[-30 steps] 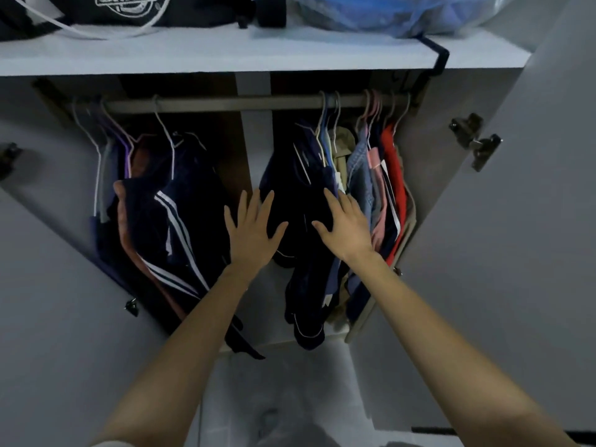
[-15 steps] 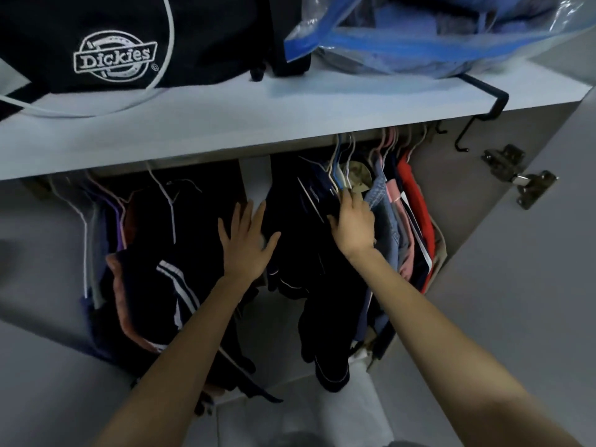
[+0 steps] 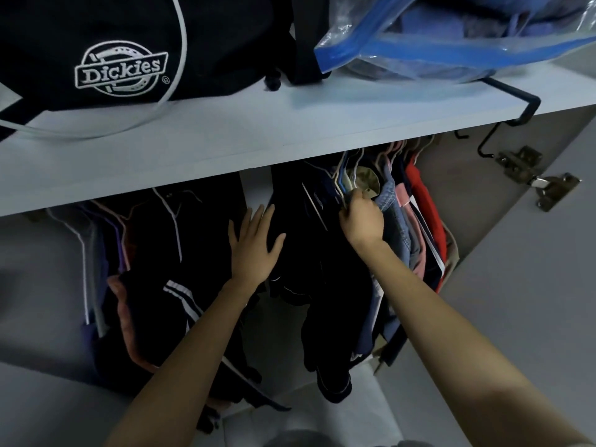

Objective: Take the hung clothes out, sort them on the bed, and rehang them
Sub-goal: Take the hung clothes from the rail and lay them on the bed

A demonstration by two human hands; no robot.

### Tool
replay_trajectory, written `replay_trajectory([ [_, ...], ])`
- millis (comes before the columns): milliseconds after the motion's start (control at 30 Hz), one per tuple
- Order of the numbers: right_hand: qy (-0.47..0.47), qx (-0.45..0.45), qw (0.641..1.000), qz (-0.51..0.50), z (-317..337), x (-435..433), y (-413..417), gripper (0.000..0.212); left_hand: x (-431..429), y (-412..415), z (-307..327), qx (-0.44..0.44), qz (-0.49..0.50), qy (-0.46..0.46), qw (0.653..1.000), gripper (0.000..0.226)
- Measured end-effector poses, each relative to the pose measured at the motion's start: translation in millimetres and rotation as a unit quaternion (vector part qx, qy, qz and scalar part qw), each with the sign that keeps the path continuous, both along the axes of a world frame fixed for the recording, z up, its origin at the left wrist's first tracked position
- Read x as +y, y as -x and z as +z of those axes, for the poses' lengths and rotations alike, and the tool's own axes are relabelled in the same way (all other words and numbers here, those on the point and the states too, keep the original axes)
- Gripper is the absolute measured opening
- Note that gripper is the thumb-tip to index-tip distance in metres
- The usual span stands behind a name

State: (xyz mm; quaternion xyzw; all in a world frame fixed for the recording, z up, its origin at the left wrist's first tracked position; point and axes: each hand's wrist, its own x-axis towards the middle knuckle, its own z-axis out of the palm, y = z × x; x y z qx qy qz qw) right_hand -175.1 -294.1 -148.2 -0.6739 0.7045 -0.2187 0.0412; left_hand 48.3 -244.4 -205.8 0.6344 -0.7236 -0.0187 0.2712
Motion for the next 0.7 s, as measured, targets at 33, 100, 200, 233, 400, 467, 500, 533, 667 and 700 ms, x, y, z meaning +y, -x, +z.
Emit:
replay_trajectory([
  [33,0.011,-0.001,1.000,-0.001,-0.1,1.0,1.3,0.029,-0.7,0.6,0.4,0.000,-0.002,-0.002,1.000,0.071],
  [100,0.038,-0.004,0.999,0.003,0.2,3.5,4.5,0.029,-1.8,0.7,0.4,0.004,-0.005,-0.006,1.000,0.071],
  [200,0.048,0.001,0.999,0.012,2.5,5.6,8.4,0.020,-1.4,2.2,0.7,0.002,-0.007,-0.008,1.000,0.071],
  [233,0.043,-0.001,0.999,0.010,4.1,6.1,8.0,0.018,-0.4,3.1,1.2,0.003,-0.008,-0.008,1.000,0.071],
  [400,0.019,-0.027,0.999,-0.003,13.5,11.7,4.0,0.017,3.1,5.9,6.2,0.006,-0.016,-0.006,1.000,0.067],
  [467,0.034,-0.059,0.998,-0.003,16.0,15.0,3.1,0.017,2.0,5.9,10.1,0.006,-0.016,-0.008,1.000,0.066],
  [500,0.046,-0.082,0.996,-0.004,17.2,15.9,2.6,0.017,1.2,6.2,12.2,0.007,-0.016,-0.008,1.000,0.065],
  [533,0.058,-0.104,0.993,-0.004,18.3,15.9,2.3,0.016,0.4,6.4,14.5,0.009,-0.016,-0.006,1.000,0.064],
  [667,0.100,-0.165,0.981,-0.001,31.0,17.3,2.2,0.011,-1.9,7.8,23.4,0.028,-0.019,0.012,0.999,0.063],
  [700,0.110,-0.174,0.979,0.002,34.4,19.1,3.8,0.010,-2.1,9.3,24.7,0.036,-0.021,0.015,0.999,0.063],
])
